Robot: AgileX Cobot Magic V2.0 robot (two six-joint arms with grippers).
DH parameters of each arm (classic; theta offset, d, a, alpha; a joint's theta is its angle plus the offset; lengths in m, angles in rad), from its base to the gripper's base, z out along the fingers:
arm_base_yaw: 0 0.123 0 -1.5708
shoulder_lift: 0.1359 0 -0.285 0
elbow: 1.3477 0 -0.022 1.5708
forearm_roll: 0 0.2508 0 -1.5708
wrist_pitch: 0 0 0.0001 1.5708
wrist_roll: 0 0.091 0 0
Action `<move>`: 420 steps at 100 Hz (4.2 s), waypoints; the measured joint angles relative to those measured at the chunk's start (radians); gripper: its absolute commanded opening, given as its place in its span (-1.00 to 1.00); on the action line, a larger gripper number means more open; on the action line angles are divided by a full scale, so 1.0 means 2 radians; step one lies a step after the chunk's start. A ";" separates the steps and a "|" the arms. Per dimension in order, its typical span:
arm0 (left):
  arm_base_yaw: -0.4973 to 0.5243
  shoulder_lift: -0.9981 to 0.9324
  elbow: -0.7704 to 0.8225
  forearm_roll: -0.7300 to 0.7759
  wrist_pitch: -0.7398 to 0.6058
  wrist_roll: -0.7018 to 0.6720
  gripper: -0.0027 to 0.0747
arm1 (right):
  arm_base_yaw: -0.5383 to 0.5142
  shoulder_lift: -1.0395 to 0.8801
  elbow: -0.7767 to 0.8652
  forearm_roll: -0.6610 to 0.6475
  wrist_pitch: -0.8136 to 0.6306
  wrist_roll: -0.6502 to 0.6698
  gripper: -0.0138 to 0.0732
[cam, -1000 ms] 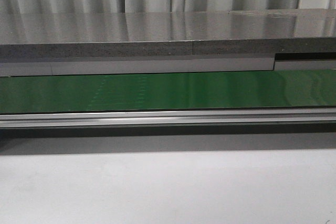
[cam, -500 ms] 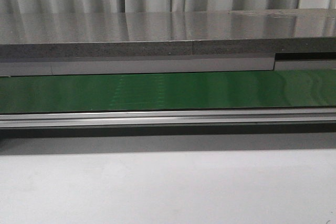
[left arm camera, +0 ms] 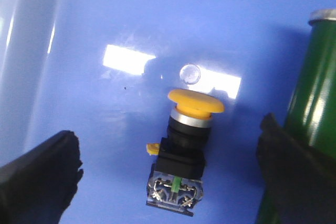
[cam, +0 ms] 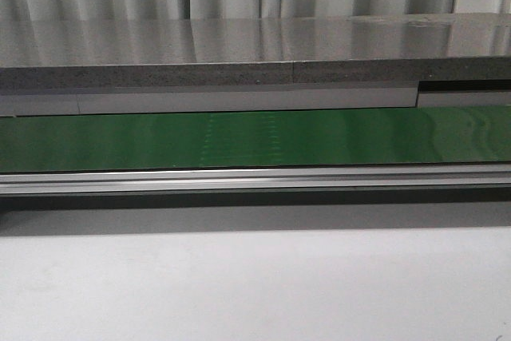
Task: Move button from left to right
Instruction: 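Grasp the yellow push button's body with the left gripper, then lift the button with the left gripper and carry it over the belt, then lower the button onto the green belt and open the left gripper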
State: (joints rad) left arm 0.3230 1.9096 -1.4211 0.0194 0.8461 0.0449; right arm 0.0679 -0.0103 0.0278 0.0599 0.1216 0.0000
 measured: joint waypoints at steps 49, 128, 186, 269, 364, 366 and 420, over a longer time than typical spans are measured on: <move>0.002 0.030 -0.001 0.001 0.003 0.000 0.72 | 0.000 0.000 0.000 0.000 0.000 0.000 -0.84; 0.007 0.071 -0.001 -0.005 0.011 0.000 -0.24 | 0.000 0.000 0.000 0.000 0.000 0.000 -0.84; 0.007 0.065 -0.007 -0.002 0.018 0.000 -0.96 | 0.000 0.000 0.000 0.000 0.000 -0.003 -0.84; -0.055 -0.039 -0.030 -0.060 0.076 0.052 -0.96 | 0.000 0.000 0.000 0.000 0.000 0.000 -0.84; -0.090 -0.021 -0.030 -0.061 0.092 0.053 0.46 | 0.000 0.000 0.000 0.000 0.000 0.000 -0.84; -0.090 -0.021 -0.030 -0.061 0.093 0.053 0.46 | 0.000 0.000 0.000 0.000 0.000 0.000 -0.84; -0.090 -0.097 -0.029 -0.109 0.094 0.088 0.46 | 0.000 0.000 0.000 0.000 0.000 0.000 -0.84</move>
State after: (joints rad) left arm 0.1439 1.7156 -1.4796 -0.1976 1.0339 0.2208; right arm 0.0679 -0.0103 0.0278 0.0599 0.1216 0.0000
